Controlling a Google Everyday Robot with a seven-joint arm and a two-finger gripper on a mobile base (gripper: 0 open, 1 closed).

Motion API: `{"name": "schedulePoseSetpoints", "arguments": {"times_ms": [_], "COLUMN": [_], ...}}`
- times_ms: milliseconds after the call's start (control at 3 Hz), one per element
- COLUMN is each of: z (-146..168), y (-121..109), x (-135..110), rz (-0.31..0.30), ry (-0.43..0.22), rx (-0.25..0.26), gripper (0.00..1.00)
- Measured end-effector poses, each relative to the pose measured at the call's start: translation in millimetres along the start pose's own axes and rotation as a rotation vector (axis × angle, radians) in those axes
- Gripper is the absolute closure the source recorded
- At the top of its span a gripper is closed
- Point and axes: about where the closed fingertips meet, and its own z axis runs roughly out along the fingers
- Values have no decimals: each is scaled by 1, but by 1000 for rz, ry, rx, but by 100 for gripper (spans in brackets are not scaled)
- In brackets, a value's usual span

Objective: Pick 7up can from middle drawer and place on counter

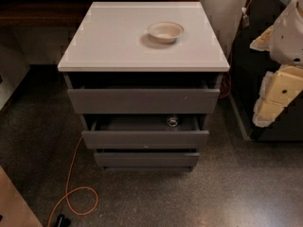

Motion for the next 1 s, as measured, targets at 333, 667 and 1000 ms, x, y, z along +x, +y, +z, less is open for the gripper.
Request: {"name": "schedulePoseSetpoints", "arguments": {"times_ms": [333,667,1000], "z": [4,17,51], "y": [0,0,-3], "x": [-2,-5,-10], "rz": [-12,-48,-114], "ry": [3,13,11], "rx": [3,4,-11], "gripper": [0,0,0]}}
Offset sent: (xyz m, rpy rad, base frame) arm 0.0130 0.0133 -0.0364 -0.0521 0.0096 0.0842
